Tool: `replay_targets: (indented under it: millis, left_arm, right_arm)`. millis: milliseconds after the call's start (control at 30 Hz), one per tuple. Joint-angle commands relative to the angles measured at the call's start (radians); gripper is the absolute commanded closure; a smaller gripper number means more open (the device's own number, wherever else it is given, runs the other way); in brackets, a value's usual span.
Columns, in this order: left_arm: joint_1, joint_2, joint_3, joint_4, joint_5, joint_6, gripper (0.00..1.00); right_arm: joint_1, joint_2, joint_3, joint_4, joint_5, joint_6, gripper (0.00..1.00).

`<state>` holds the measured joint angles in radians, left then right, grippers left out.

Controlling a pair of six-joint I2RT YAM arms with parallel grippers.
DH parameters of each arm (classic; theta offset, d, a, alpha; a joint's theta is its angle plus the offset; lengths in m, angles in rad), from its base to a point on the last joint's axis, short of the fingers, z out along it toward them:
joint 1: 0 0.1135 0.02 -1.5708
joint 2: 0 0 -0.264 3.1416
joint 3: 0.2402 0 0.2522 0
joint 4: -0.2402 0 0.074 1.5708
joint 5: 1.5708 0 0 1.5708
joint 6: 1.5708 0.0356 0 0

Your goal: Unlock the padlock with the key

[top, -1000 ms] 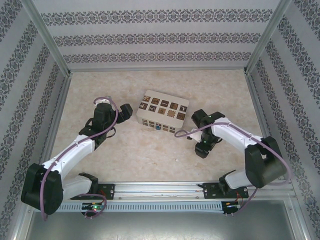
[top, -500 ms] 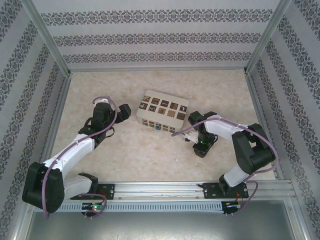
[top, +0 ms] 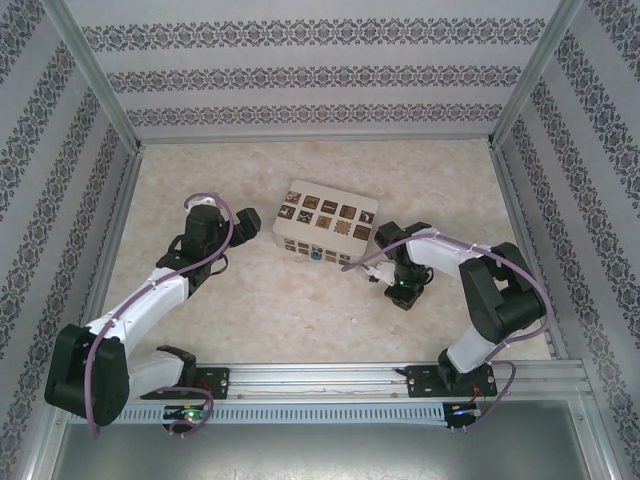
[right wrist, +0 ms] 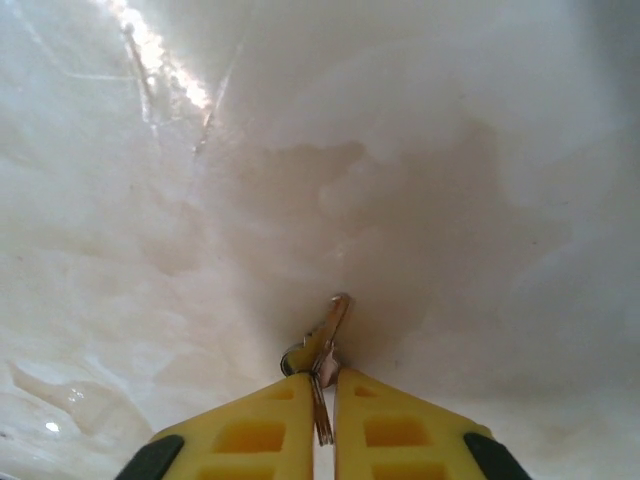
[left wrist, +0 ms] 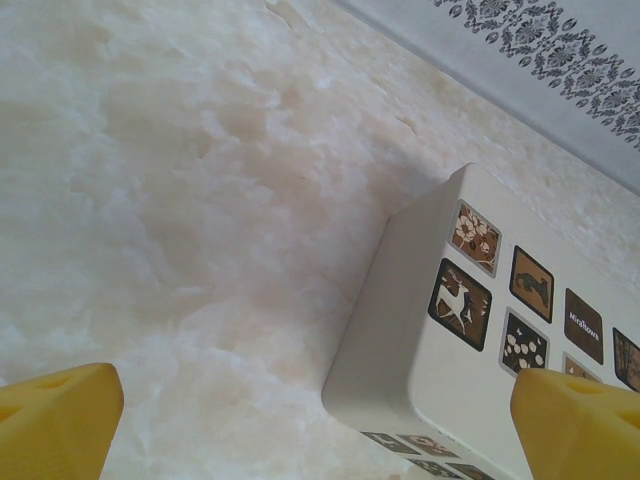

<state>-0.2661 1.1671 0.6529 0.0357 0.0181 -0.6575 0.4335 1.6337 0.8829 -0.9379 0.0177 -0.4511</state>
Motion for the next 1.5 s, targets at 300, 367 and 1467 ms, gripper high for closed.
replay_targets:
  millis: [300, 367, 1467]
  left_arm:
    - [0.016, -0.038, 0.043, -0.048, 0.004, 0.034, 0.01]
    - [0.016, -0.044, 0.051, -0.049, 0.016, 0.033, 0.01]
    - [-0.133, 0.108, 0.271, 0.178, 0.466, -0.266, 0.27]
  right_arm:
    - [-0.033, -0.156, -0.001, 0.050, -0.062, 0.016, 1.00]
    - [-0.037, -0.190, -0.002, 0.066, -0.087, 0.026, 1.00]
    - [-0.039, -0.674, -0.226, 1.071, -0.424, 0.616, 1.00]
